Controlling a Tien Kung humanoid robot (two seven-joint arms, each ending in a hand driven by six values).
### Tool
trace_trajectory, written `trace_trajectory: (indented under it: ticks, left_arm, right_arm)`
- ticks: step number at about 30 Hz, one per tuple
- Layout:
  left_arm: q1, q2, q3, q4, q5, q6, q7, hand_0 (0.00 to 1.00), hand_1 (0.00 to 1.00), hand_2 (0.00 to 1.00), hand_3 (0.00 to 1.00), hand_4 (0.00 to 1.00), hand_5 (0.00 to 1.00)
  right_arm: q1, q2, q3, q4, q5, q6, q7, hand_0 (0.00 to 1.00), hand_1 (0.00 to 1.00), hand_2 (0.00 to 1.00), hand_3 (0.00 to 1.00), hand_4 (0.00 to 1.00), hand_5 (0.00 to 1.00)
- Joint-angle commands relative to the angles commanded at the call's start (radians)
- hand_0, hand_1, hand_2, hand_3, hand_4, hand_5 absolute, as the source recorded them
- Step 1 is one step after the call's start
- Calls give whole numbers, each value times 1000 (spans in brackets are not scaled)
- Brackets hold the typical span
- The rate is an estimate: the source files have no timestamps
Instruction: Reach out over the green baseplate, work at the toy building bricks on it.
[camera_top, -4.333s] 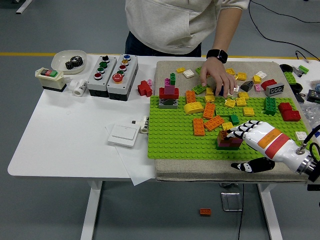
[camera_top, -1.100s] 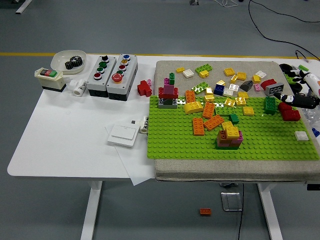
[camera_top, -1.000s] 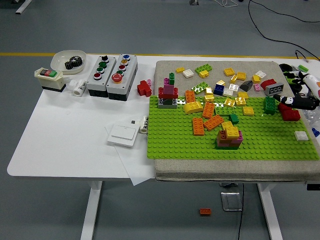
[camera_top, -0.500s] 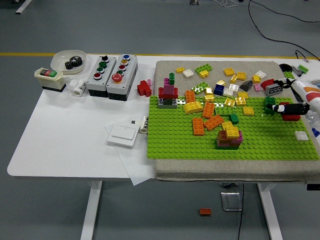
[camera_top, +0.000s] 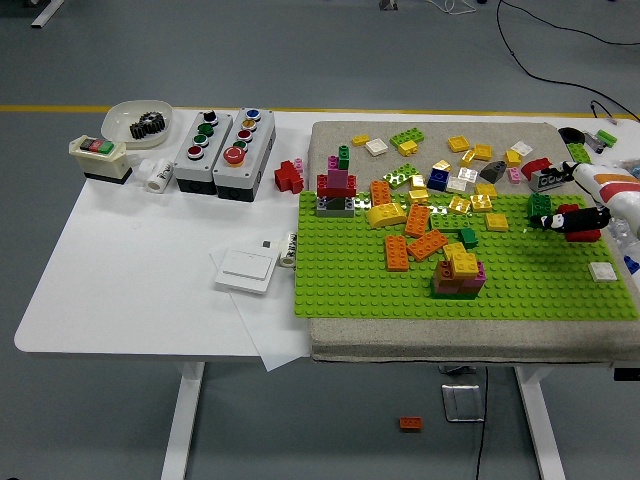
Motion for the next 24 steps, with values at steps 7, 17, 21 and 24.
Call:
trace_trajectory:
  ticks: [7,17,21,24]
  left_arm:
    - [-8,-1,1,-1,0,4,-1,776,761,737,591,648,673]
    - [-23,-4,35,-3,-54,21,-19,777,759,736,591,648,674]
    - [-27,-6,51,-3,-78,28,-27,777,760,736,591,647,674]
    - [-27,-6,66,-4,-102,35,-33,777,760,736,591,647,674]
  right_arm:
    - [8,-2,-16,-20,0,-5,3,849,810,826,862,908,475]
    - [10,-15,-2,-12,-5,-26,1,857,811,826,864,914,474]
    - [-1,-25,10,14,14,-43,13,859,812,832,869,920,480]
    - [-7,-30,17,33,31,-55,22,859,812,832,869,920,480]
